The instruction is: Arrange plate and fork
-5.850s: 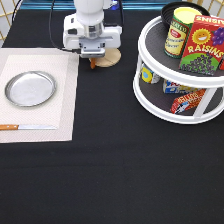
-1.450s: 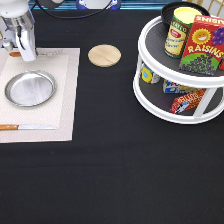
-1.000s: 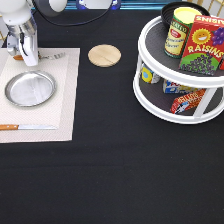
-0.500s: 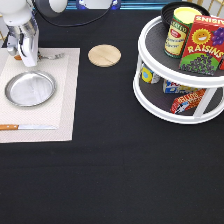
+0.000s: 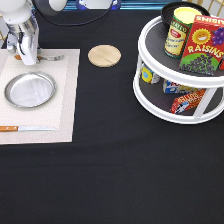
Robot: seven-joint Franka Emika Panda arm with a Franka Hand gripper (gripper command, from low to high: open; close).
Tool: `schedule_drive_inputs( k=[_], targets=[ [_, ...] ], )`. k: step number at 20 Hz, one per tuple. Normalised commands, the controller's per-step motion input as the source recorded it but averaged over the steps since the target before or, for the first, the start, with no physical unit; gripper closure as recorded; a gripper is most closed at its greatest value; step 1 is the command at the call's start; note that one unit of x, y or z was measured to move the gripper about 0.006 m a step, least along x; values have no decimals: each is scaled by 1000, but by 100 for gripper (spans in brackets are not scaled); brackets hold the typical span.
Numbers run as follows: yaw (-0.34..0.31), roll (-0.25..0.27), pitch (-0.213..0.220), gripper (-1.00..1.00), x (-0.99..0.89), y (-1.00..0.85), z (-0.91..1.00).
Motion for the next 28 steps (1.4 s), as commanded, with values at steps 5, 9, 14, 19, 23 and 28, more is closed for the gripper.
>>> schedule_drive_inputs(
  k=[5,9,14,19,23,28],
  targets=[
    [0,-9,7,-100,0,143,773],
    [0,-39,0,-100,71,175,911],
    [0,-30,20,-100,343,101,715],
    [0,0,12,-100,59,0,31],
    [-2,-21,0,-100,10,-19,0],
    [0,0,0,-100,0,0,0]
  ],
)
